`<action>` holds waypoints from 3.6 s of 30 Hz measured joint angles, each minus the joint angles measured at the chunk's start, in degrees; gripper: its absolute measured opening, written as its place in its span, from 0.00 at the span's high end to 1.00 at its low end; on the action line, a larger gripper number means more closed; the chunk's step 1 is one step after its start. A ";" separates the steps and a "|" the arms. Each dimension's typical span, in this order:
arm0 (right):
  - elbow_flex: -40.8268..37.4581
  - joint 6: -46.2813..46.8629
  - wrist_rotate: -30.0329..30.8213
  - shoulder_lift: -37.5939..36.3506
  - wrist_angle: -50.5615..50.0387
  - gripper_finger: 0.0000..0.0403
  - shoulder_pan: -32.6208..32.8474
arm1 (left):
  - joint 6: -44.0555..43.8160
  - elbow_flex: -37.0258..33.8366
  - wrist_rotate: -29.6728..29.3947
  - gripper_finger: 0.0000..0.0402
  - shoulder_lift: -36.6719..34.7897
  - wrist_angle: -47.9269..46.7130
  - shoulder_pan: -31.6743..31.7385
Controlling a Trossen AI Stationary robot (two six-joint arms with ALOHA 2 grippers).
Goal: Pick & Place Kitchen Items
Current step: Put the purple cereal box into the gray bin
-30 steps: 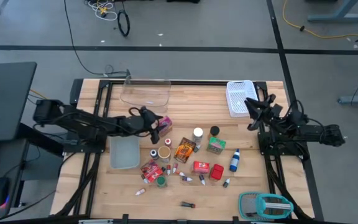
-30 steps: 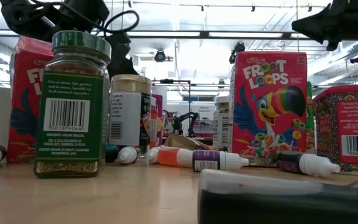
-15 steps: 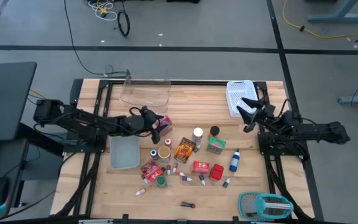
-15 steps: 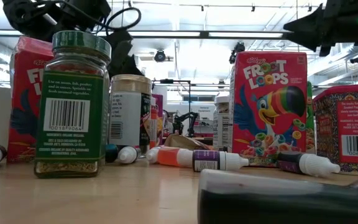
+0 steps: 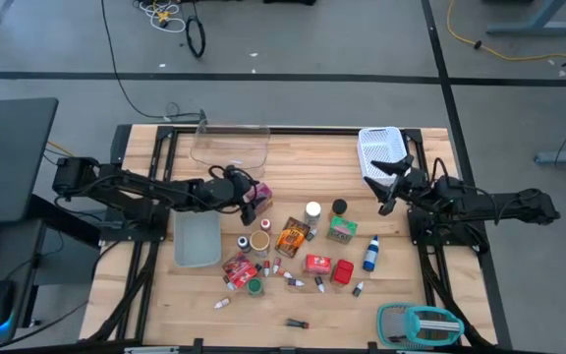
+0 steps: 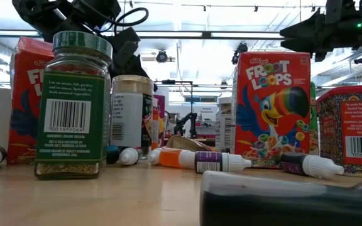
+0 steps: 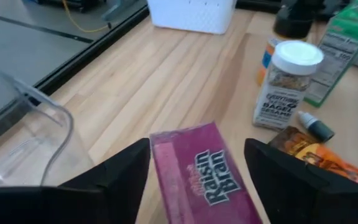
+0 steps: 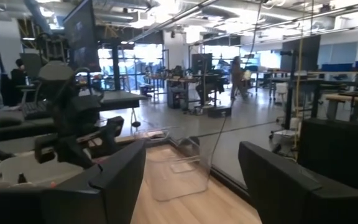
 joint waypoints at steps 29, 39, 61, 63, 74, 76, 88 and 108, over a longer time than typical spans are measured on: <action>0.00 -3.03 0.09 0.75 3.10 0.35 0.00 | -2.98 -0.06 -0.14 0.21 0.00 -2.87 -0.02; 0.00 -4.52 0.09 0.89 3.20 0.35 0.00 | -5.37 -1.37 -1.77 0.23 0.00 -3.41 0.00; 0.00 -6.26 0.11 0.91 4.32 0.35 0.00 | -5.38 -1.11 -0.67 0.64 -11.28 -6.41 0.00; 0.00 -6.26 0.10 0.90 4.36 0.35 0.00 | -4.60 -1.11 -0.61 0.64 -16.52 -9.39 0.00; 0.00 -7.78 0.09 0.89 4.91 0.35 0.00 | 5.45 -1.06 7.40 0.64 -45.04 -35.47 -1.47; 0.00 -7.77 0.09 0.89 5.07 0.35 0.00 | 5.43 -1.06 9.66 0.64 -48.70 -39.50 -1.99; 0.00 -5.78 0.07 0.91 4.95 0.35 0.00 | -1.84 -0.80 16.91 0.64 -56.30 -50.53 -3.45; 0.00 -3.23 -0.02 3.22 4.40 0.35 0.00 | -17.59 -0.80 4.26 0.63 -43.53 -65.37 -3.48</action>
